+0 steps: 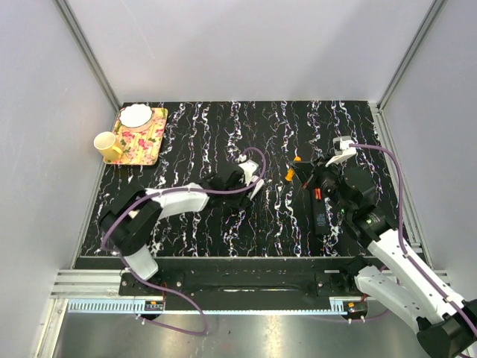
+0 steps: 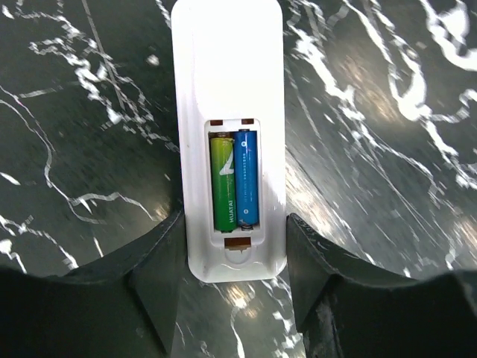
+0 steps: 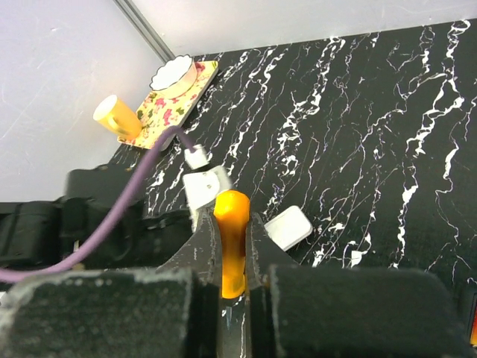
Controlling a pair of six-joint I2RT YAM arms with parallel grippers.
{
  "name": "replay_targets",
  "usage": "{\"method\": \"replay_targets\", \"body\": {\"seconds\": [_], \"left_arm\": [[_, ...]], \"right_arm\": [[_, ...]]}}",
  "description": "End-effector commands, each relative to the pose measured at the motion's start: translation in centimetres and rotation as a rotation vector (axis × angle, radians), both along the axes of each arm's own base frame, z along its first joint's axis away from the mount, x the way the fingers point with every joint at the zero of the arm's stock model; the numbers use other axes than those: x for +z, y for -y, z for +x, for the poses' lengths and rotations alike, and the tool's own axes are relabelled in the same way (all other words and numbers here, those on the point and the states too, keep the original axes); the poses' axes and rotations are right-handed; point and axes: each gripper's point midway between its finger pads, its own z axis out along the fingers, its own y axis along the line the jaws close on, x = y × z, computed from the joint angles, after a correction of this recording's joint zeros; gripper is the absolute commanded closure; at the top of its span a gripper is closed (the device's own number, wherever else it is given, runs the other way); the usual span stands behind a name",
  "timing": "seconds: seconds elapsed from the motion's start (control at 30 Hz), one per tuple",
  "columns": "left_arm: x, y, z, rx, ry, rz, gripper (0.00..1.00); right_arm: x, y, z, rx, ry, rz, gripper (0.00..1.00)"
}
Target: Unload the batteries from the remote control
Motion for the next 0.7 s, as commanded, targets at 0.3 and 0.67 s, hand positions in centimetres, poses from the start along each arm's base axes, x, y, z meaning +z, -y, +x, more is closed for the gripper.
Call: {"method": "replay_targets", "body": {"seconds": [0.3,0.67], "left_arm": [[3.1,0.7,-7.6,-0.066,0.023,-0.084,1.0],[0.6,0.5,-10.1,-0.094,0.016,-0.004,0.88]], "right_arm": [[-0.3,-1.5,0.8,0.053,0.036,0.009,1.0],[-2.6,-3.1,0.8,0.127,-0.01,0.01,1.0]]}}
